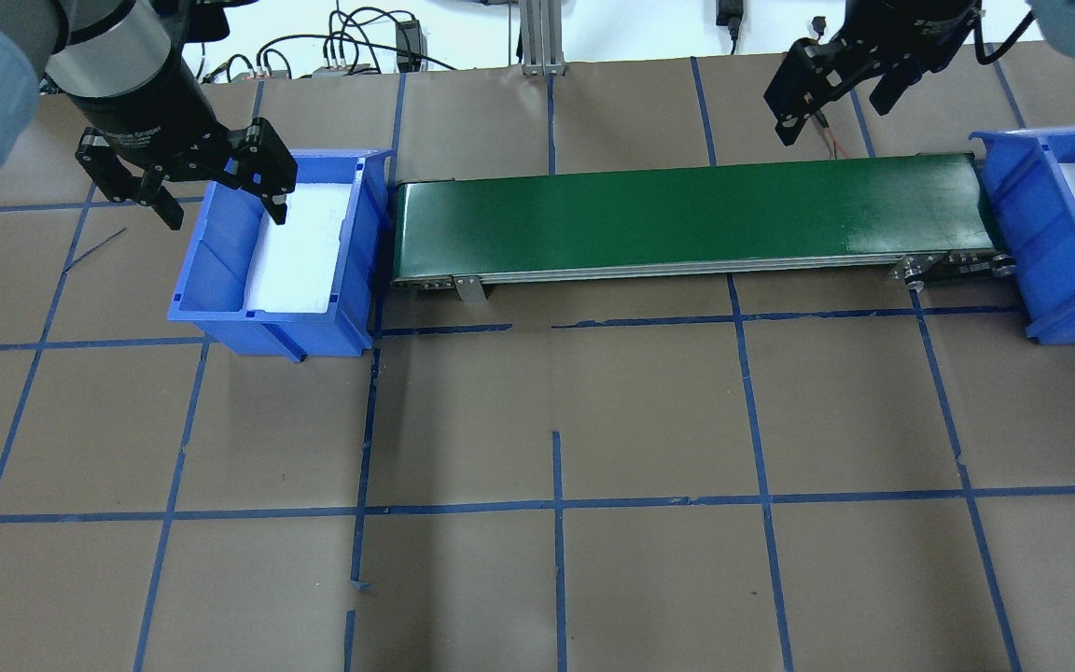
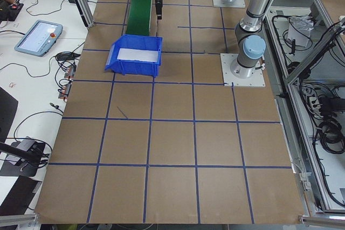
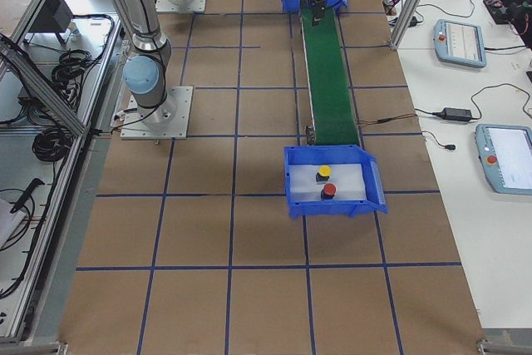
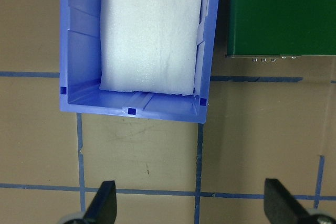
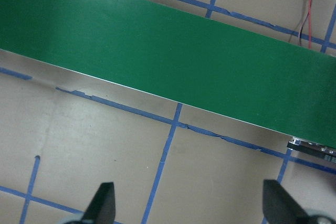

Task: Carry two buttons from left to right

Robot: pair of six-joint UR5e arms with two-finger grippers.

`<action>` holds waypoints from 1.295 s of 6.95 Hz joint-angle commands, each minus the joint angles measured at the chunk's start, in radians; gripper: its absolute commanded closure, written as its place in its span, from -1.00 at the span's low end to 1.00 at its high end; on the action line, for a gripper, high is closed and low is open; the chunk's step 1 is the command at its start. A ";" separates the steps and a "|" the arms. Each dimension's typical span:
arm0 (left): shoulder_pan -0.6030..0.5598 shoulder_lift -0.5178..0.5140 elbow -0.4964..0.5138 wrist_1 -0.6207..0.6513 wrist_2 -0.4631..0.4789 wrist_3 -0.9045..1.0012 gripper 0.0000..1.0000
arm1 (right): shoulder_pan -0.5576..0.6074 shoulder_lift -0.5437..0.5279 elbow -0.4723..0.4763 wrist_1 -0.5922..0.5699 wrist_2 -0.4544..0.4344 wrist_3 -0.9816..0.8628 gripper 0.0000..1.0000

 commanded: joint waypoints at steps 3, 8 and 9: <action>-0.001 0.000 0.000 0.001 -0.001 0.000 -1.00 | 0.007 0.022 -0.007 -0.002 0.003 0.188 -1.00; -0.001 0.000 0.000 0.000 -0.001 0.000 -1.00 | 0.005 0.024 0.007 -0.002 0.000 0.185 -1.00; 0.000 0.000 -0.001 -0.001 -0.001 0.000 -1.00 | 0.005 0.028 0.018 -0.003 0.006 0.173 -1.00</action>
